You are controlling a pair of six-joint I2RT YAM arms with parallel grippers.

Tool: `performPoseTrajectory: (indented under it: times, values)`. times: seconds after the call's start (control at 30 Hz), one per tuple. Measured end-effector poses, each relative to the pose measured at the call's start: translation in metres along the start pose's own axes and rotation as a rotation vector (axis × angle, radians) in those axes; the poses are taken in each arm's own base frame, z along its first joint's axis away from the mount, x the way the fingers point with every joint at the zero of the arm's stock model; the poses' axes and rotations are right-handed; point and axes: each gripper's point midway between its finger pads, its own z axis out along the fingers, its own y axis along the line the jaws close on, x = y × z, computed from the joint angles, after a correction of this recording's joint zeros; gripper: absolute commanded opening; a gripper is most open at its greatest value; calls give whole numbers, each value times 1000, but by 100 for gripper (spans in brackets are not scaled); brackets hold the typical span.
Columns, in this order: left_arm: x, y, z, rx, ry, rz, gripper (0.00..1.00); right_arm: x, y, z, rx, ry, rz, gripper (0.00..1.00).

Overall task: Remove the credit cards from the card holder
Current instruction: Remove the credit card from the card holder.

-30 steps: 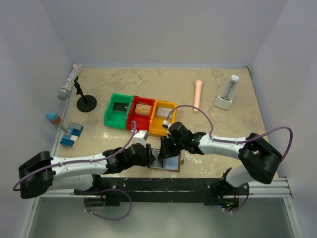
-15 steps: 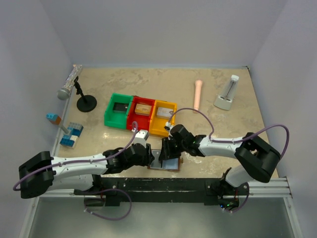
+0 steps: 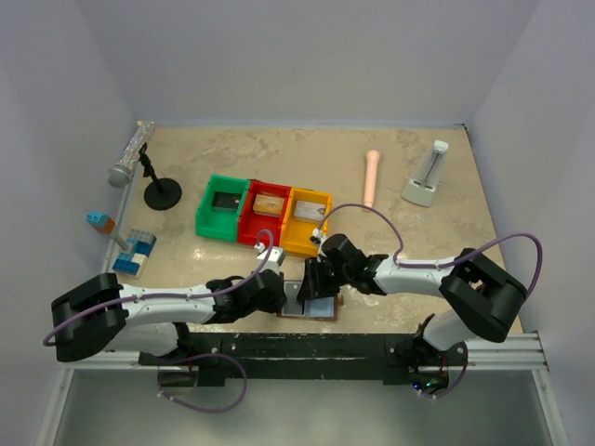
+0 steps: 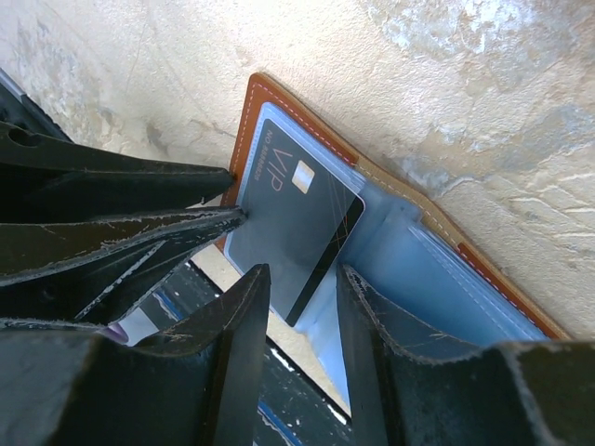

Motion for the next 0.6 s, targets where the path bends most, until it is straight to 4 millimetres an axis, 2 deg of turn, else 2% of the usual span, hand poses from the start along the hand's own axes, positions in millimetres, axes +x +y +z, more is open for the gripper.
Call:
performPoseTrajectory:
  times: [0.6]
  values:
    - [-2,-5,4,41,-36,-46,7,-1,-1,0,-35,-13,63,40]
